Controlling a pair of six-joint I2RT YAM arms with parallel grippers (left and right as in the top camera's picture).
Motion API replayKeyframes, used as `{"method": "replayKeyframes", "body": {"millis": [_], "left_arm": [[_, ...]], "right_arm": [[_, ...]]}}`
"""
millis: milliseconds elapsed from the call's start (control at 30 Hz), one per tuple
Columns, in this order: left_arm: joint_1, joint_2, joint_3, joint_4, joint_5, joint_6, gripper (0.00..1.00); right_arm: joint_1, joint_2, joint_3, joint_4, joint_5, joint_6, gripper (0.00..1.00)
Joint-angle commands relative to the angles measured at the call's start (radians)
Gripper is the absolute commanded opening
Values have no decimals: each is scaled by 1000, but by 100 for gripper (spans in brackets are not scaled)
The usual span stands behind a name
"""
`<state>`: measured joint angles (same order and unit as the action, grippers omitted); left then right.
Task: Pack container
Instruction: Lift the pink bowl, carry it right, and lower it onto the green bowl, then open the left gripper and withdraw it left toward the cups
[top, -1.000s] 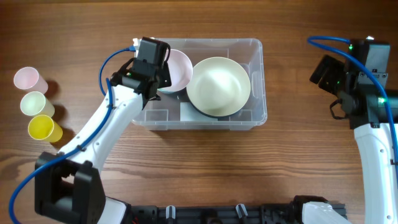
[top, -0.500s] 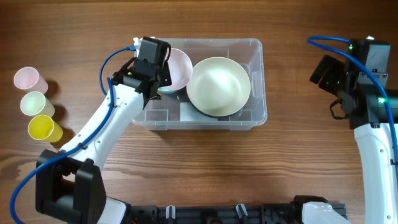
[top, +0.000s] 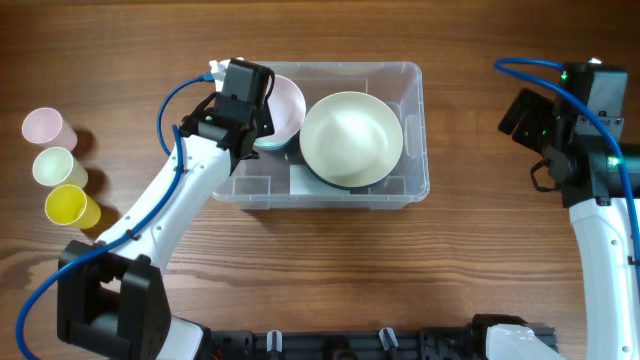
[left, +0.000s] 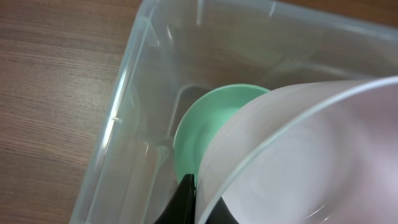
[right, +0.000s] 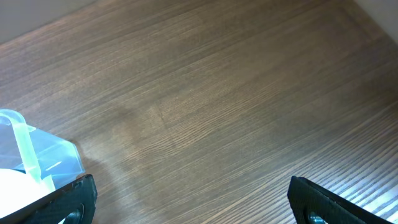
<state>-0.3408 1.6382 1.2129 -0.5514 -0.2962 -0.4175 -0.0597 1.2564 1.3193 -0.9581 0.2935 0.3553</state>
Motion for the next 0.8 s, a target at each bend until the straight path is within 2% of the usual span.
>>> {"method": "replayKeyframes", "body": {"millis": [0,233,500,767], "left_arm": [[-4,0,14,20,-23,-70,4],[9,0,14,15,-2,-69,4],[79,0,14,7,155,-68,4],[90,0,14,-11,161,-58,4]], "right_arm": [[0,-2,12,1,21,11,100],[0,-2,12,0,21,11,100],[0,-2,12,0,21,12,100],[0,-2,12,0,21,11,100]]}}
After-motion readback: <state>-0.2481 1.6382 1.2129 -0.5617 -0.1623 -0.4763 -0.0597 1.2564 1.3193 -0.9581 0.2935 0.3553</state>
